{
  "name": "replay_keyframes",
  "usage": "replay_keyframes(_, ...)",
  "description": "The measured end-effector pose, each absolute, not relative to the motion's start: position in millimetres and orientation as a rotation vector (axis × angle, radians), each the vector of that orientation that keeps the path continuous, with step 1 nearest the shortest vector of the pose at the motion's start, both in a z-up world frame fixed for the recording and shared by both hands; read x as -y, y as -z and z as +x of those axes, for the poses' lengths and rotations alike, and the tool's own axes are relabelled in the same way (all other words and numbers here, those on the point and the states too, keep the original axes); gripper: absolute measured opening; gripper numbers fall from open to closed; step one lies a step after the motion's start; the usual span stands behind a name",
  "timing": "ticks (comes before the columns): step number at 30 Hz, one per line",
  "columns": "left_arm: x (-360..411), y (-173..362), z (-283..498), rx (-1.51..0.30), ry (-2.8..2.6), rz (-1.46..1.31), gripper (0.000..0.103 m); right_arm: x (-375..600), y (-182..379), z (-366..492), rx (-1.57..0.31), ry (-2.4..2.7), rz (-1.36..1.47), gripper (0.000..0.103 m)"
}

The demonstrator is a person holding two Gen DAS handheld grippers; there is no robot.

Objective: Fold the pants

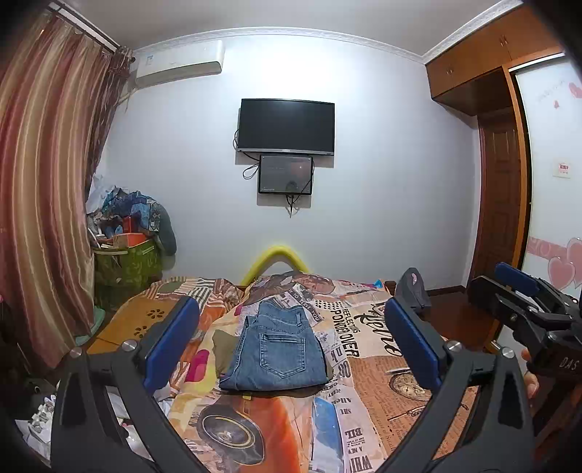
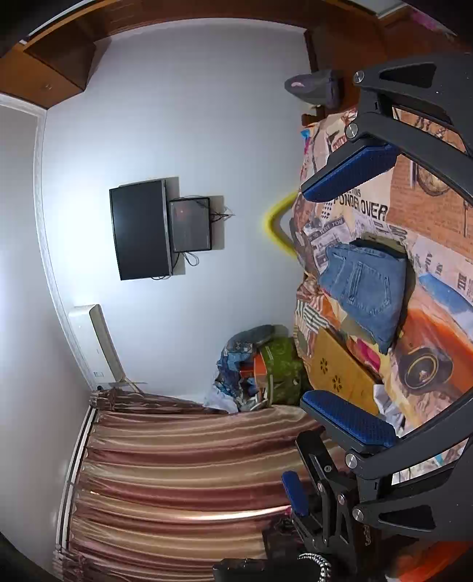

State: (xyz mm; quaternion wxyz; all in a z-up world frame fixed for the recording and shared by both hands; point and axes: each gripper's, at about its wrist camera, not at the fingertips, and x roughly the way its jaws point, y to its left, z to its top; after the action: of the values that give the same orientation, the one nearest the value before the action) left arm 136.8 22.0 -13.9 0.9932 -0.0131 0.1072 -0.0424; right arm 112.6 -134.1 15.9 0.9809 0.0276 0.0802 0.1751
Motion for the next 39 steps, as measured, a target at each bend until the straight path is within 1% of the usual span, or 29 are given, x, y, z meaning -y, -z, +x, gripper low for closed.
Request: replay_keyframes(39,-12.7,18.5,139.9,-0.242,0.103,-0.039,0.103,131.8,-17.1,115.1,-0.174,-0.354,0.053,0.103)
